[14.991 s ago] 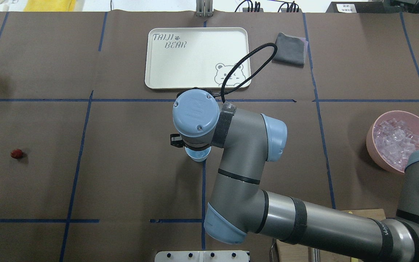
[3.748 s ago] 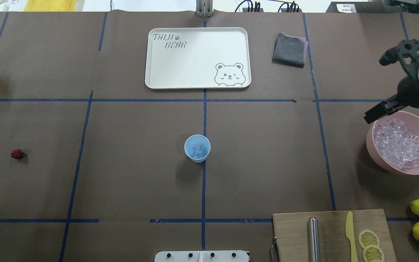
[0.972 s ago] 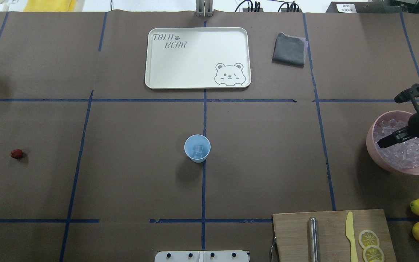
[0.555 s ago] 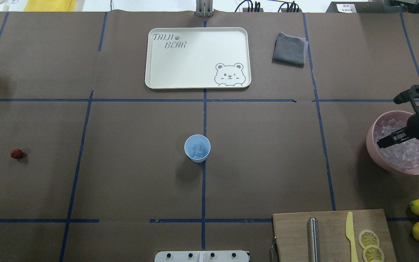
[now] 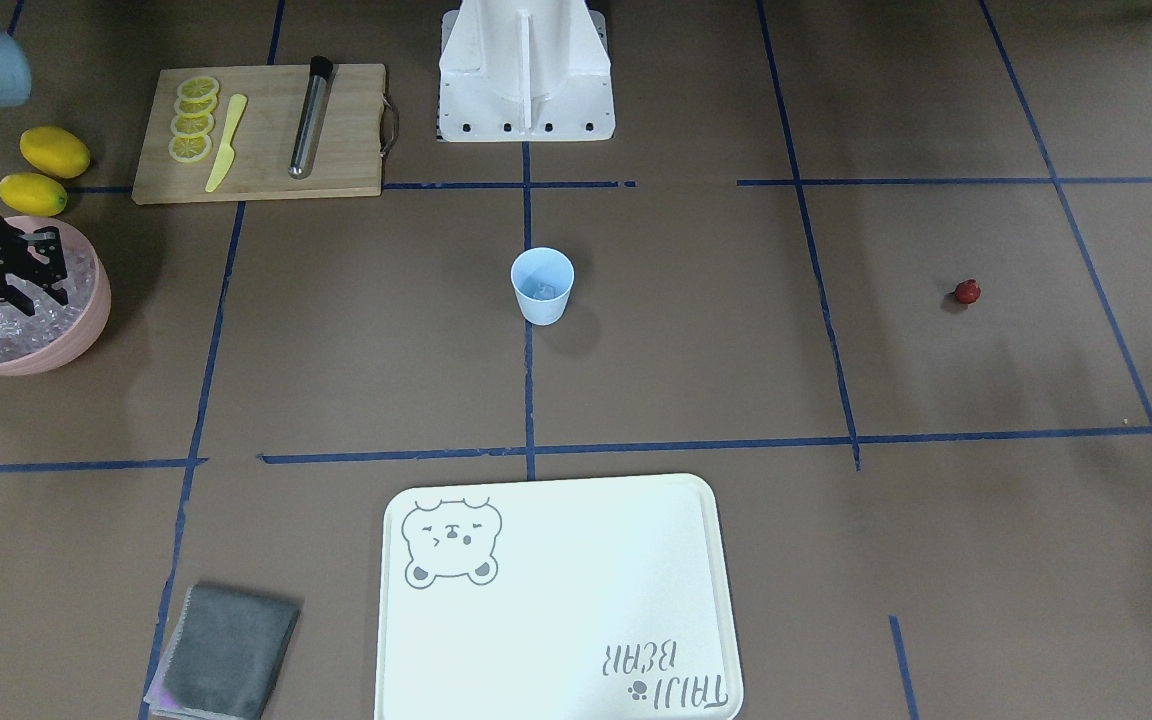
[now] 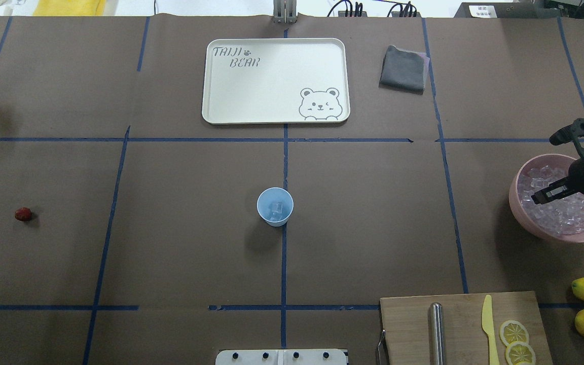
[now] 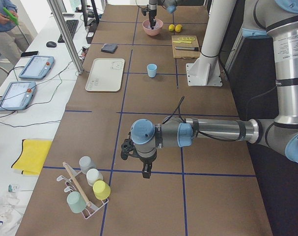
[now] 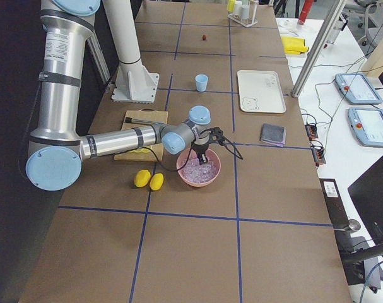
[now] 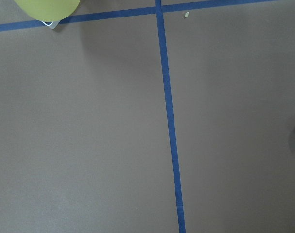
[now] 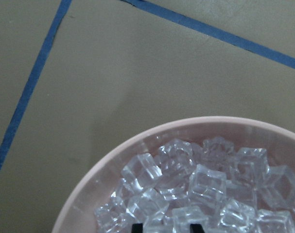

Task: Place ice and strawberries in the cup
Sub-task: 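Lower the right gripper into the bowl and grasp a third ice cube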

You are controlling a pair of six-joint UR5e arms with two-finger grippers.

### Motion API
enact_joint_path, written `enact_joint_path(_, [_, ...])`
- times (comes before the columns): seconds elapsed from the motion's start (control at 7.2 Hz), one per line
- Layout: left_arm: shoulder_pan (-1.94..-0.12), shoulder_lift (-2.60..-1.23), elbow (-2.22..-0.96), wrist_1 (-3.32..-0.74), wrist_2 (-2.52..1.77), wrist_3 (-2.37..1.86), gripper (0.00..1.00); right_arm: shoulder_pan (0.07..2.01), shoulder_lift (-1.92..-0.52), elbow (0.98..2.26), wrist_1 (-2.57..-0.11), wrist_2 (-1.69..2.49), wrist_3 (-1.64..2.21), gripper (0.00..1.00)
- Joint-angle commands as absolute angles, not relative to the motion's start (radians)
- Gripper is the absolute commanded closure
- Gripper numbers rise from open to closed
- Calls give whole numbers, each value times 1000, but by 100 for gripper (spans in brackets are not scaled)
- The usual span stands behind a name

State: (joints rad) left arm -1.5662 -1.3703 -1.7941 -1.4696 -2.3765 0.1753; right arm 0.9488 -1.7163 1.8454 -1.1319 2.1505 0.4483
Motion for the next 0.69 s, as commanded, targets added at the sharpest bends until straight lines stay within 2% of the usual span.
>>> enact_joint_path(0.0, [-1566,-1370,-1795,-1470,-2376,175,0,951,-1720,1865,-1132,2155,446,99])
enact_joint_path(0.56, [-1566,-1370,-1795,-1470,-2376,176,0,1003,-1773,1956,-1146,2192,445,100])
